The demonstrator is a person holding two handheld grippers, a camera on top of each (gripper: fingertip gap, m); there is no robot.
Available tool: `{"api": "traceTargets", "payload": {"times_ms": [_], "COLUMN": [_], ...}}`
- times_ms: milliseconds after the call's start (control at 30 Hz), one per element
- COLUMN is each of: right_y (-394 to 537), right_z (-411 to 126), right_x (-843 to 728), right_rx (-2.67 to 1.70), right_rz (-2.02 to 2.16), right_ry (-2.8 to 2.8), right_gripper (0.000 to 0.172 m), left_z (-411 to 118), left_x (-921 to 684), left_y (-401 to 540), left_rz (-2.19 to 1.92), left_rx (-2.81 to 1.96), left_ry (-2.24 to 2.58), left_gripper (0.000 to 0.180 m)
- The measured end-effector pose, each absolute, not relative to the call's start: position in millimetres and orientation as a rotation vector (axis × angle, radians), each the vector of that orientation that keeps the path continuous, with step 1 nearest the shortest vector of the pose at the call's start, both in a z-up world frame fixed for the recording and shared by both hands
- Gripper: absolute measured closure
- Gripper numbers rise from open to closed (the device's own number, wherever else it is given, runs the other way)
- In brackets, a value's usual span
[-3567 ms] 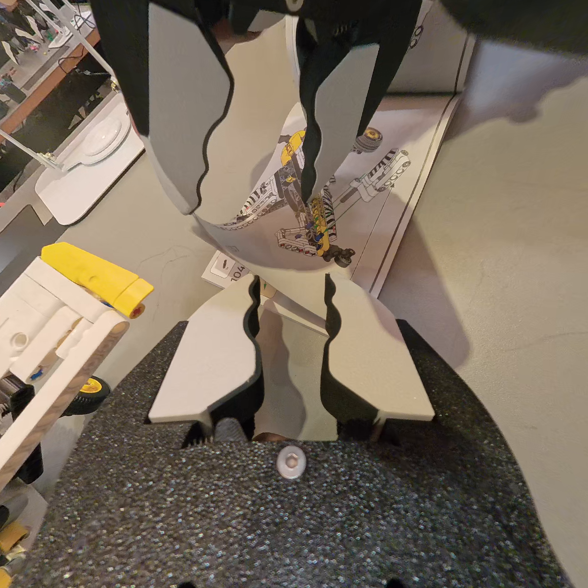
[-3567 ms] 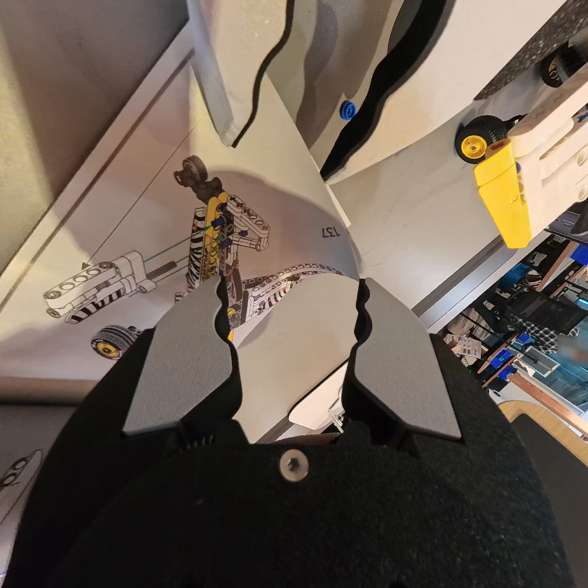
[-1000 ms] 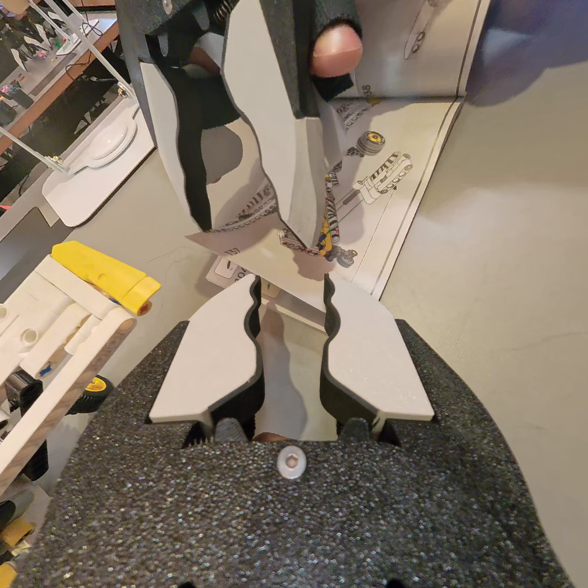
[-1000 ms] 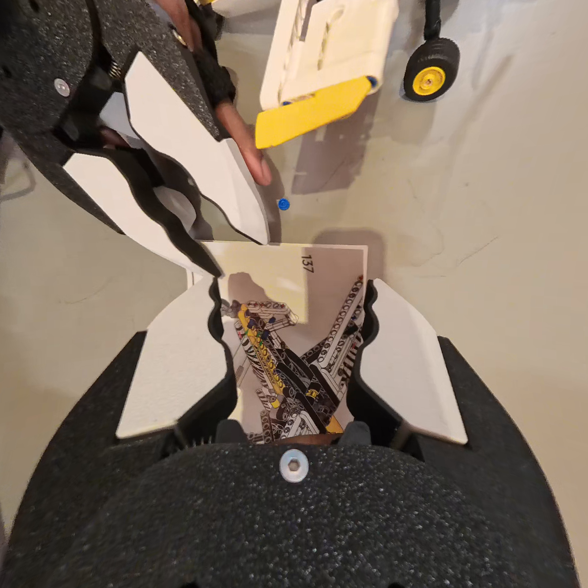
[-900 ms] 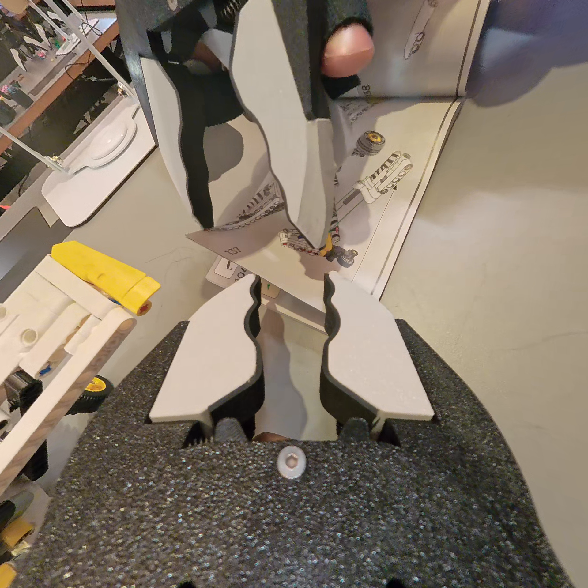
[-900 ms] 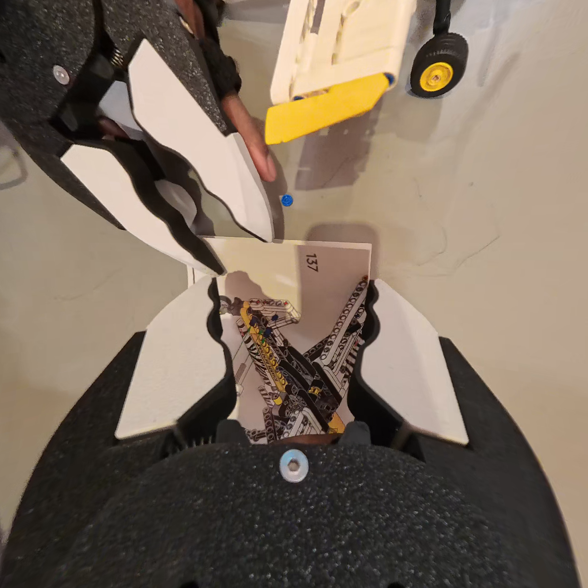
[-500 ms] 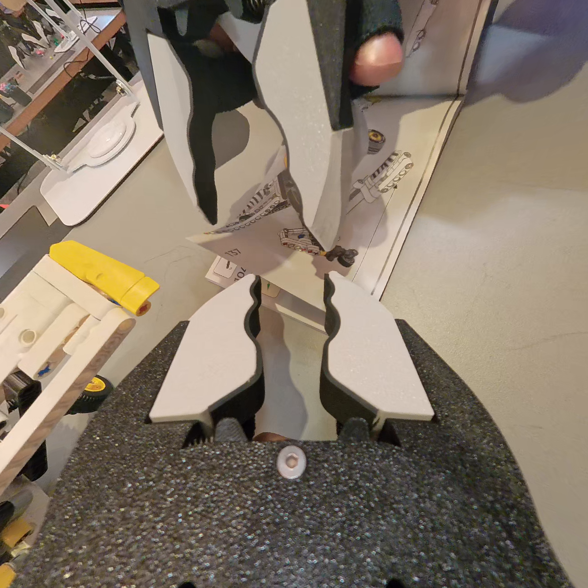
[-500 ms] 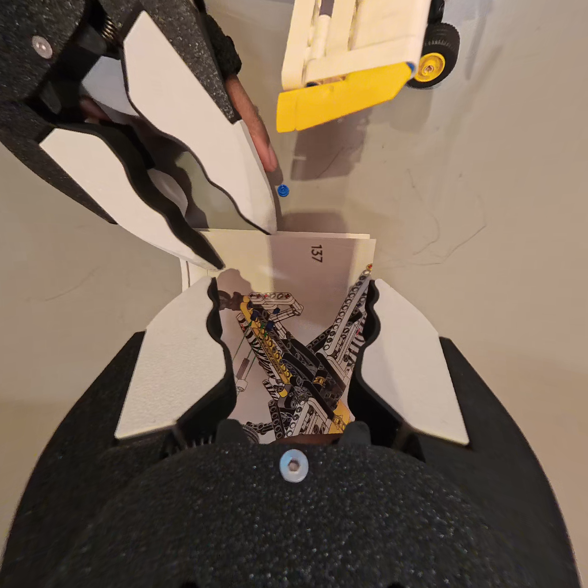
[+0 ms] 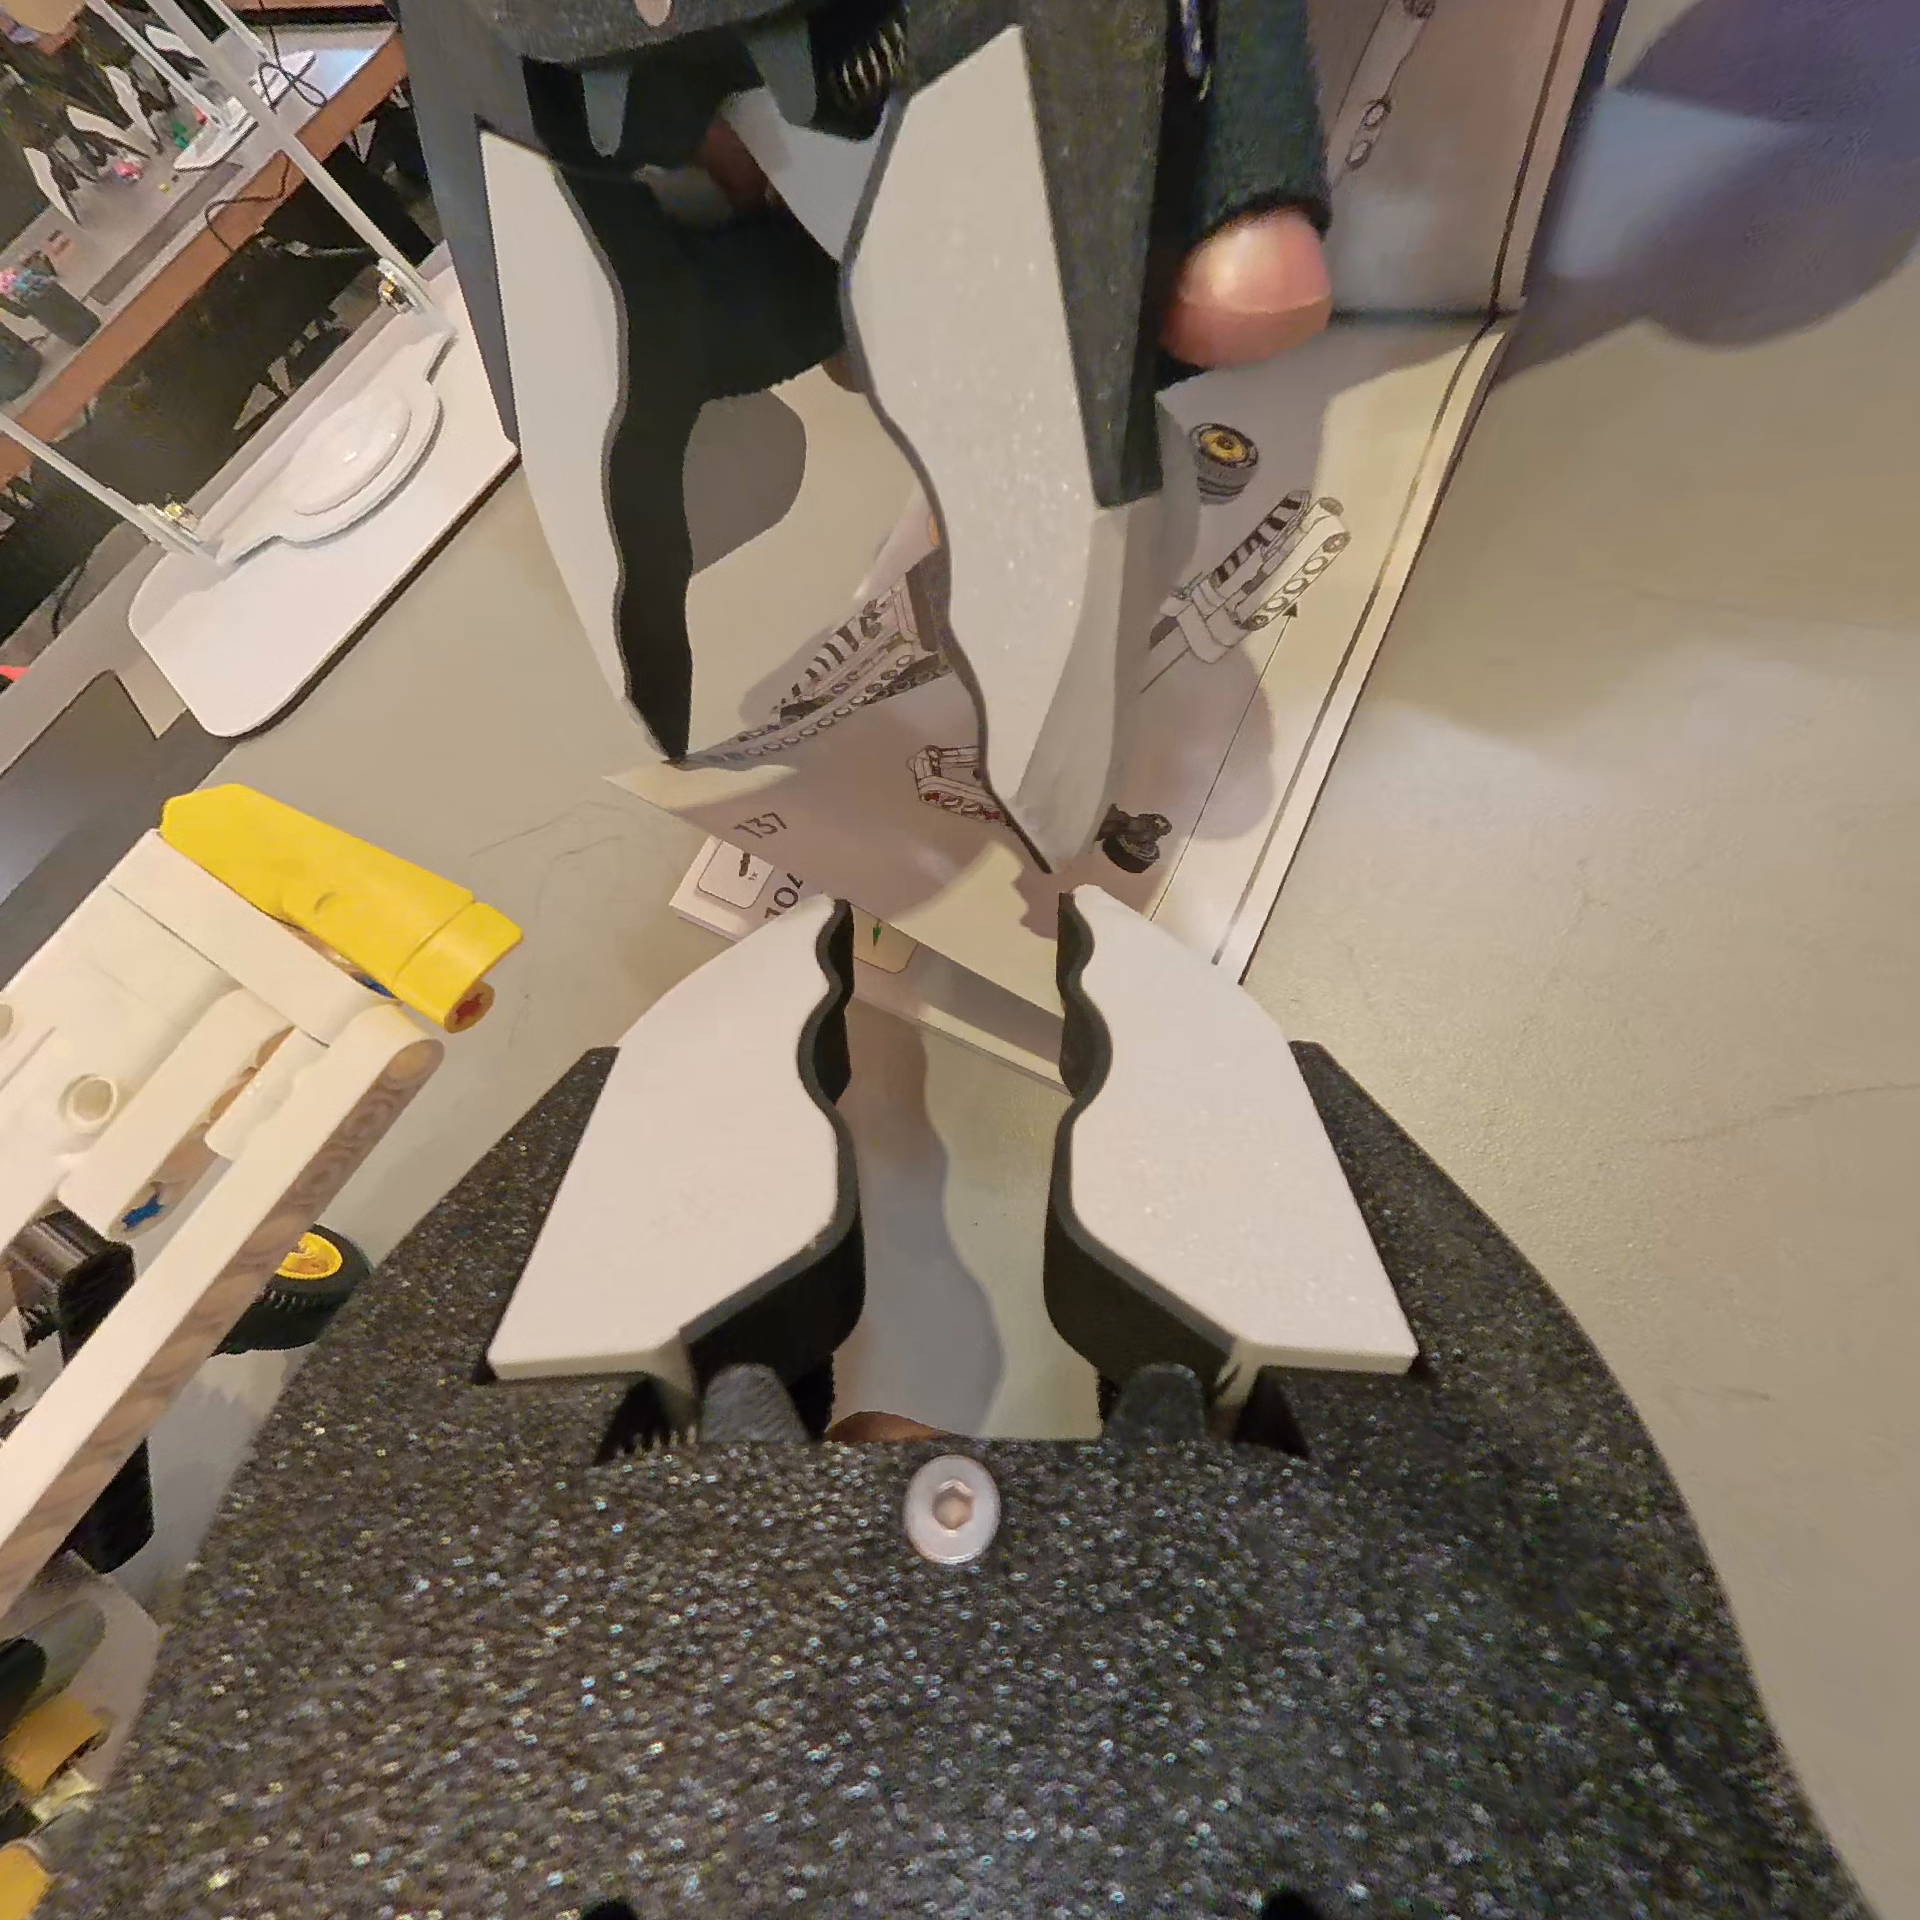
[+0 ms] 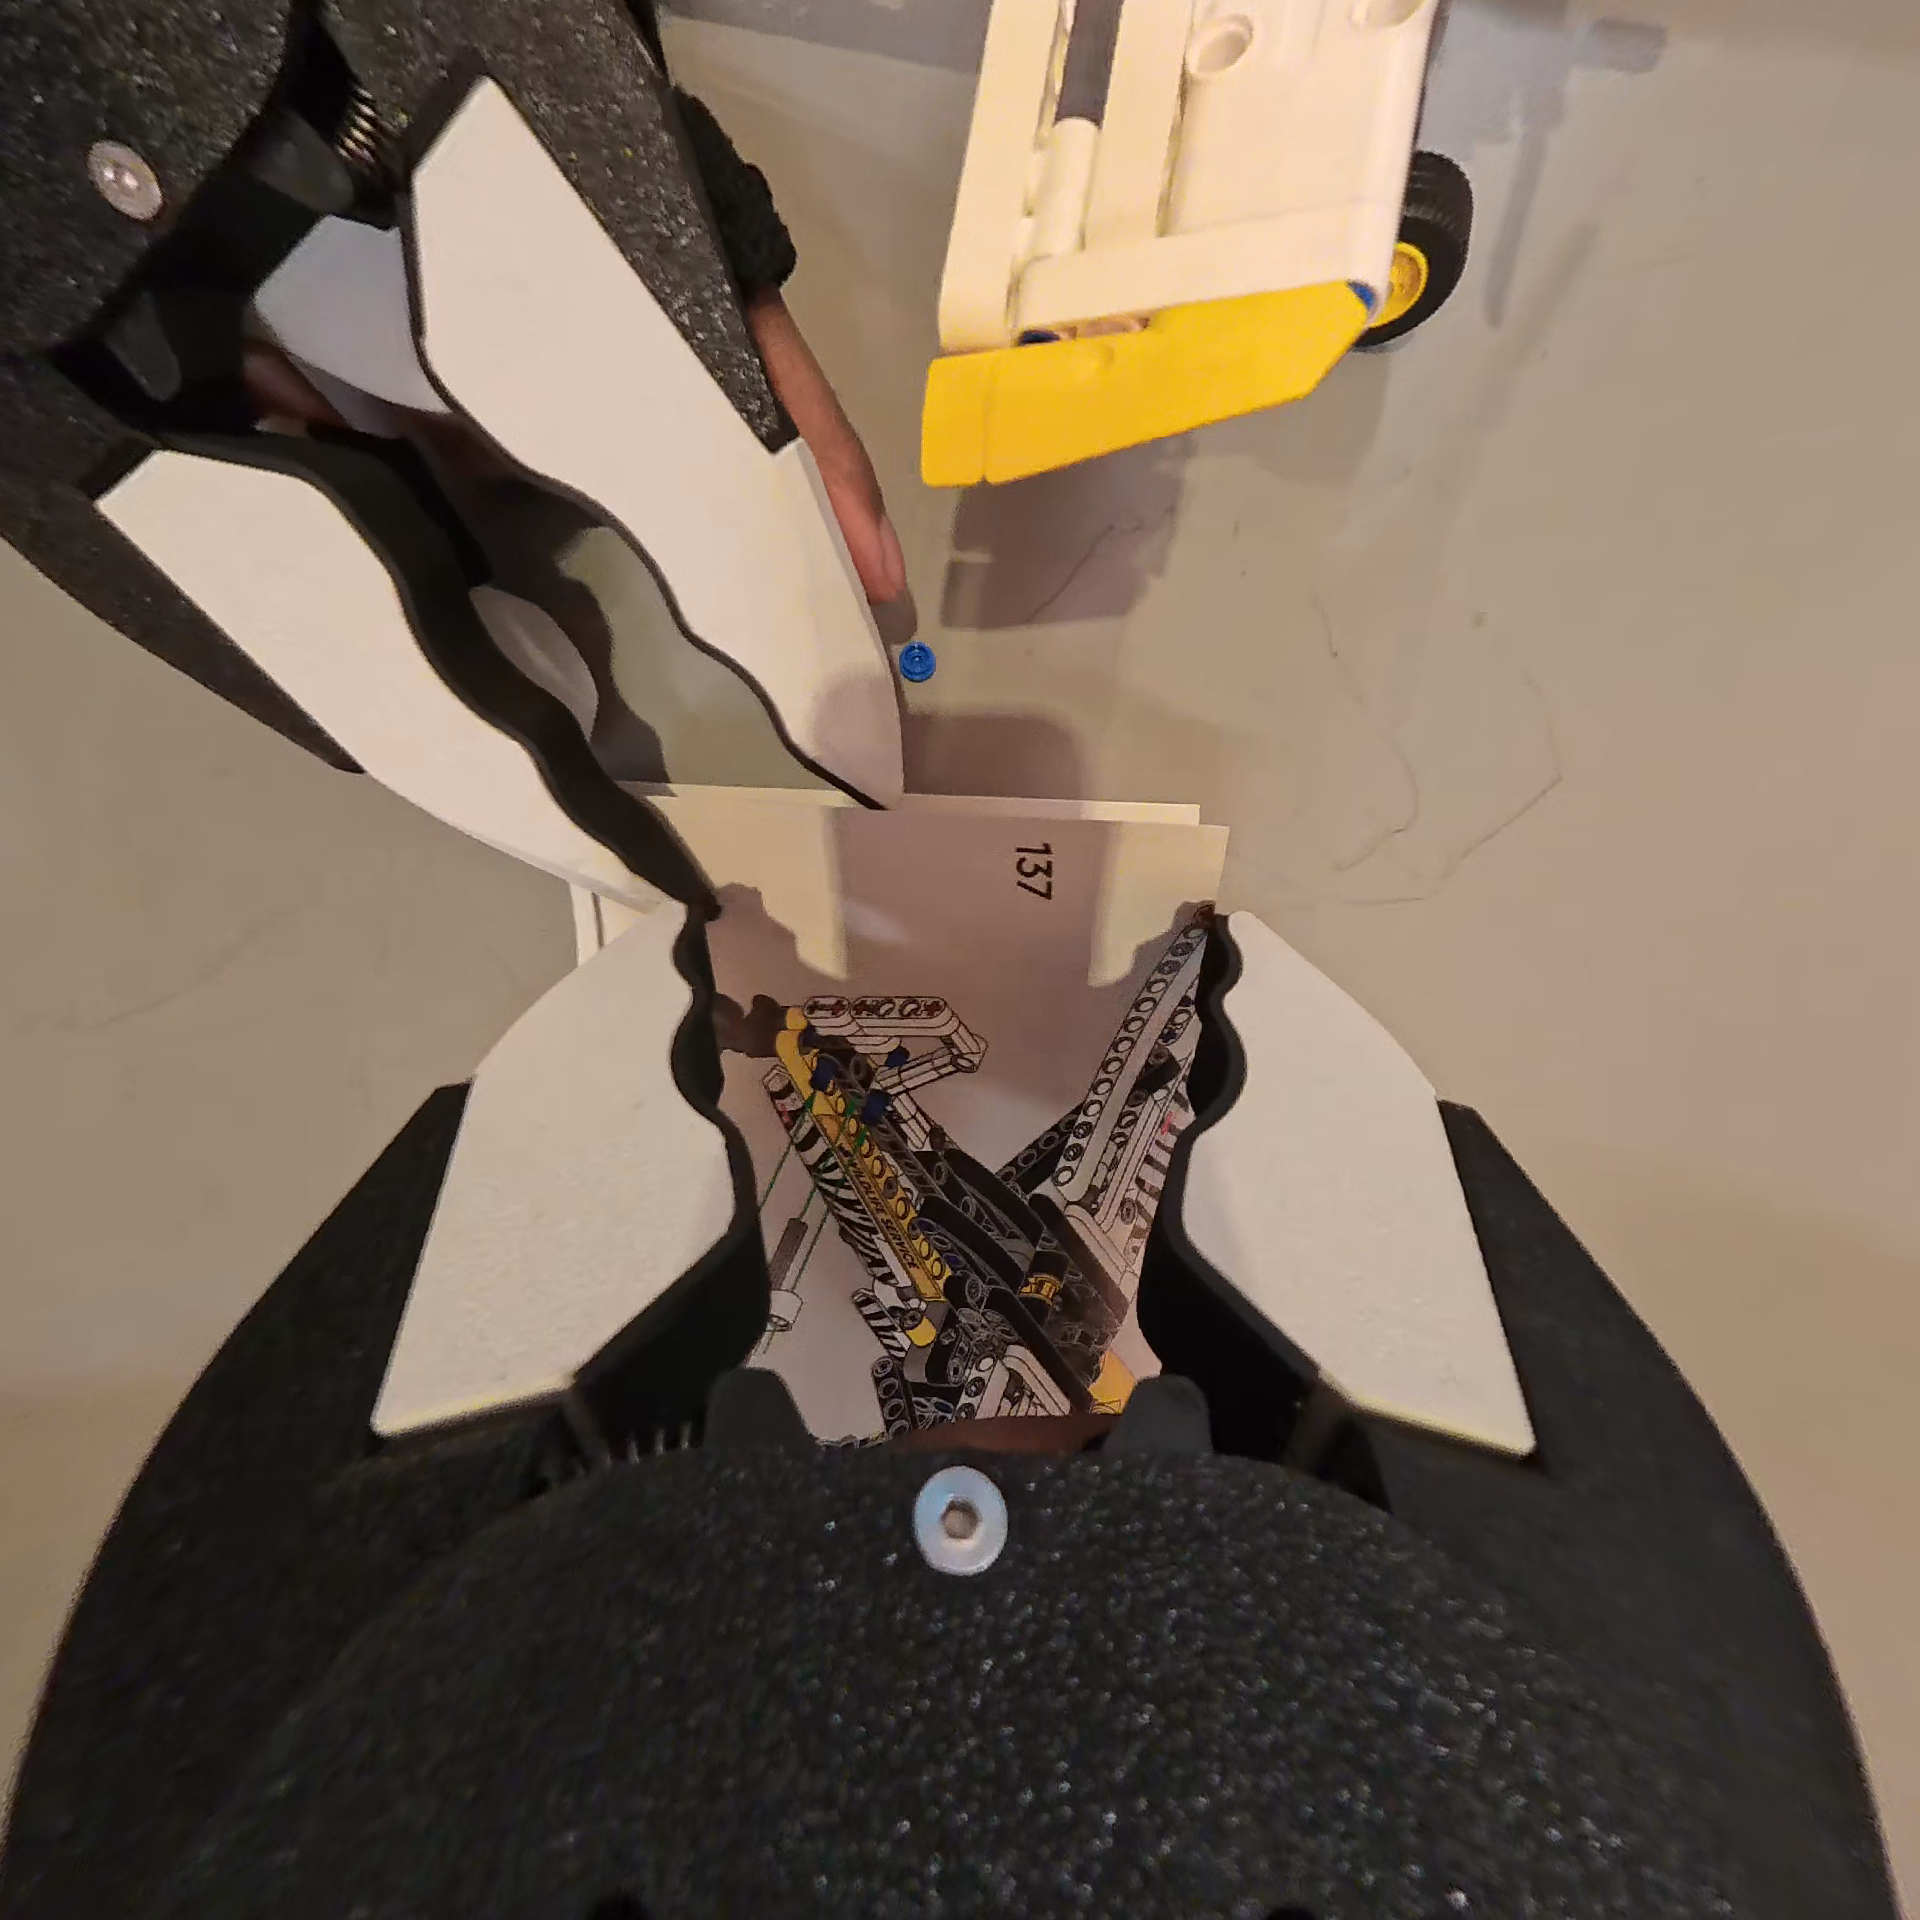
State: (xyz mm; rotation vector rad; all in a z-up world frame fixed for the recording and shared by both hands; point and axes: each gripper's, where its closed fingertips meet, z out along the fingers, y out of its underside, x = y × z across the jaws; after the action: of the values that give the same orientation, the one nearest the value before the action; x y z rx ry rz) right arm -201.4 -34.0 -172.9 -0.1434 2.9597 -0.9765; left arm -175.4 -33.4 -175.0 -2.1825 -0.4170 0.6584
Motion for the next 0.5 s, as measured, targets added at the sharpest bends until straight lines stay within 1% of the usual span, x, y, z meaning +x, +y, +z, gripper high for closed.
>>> {"api": "traceTargets", "payload": {"times_ms": [500], "right_y": [-26.3], "right_z": [-169.1], "right_x": [-197.0], "right_rx": [-0.151], "right_rz": [-0.981], "right_ry": [3.003], "right_gripper": [0.082], "left_z": [-175.2], "left_x": [-175.1], "left_y": [-33.3], "left_rz": [0.661], "left_rx": [-2.185], "left_ry": [-0.412], "left_gripper": [0.143]}}
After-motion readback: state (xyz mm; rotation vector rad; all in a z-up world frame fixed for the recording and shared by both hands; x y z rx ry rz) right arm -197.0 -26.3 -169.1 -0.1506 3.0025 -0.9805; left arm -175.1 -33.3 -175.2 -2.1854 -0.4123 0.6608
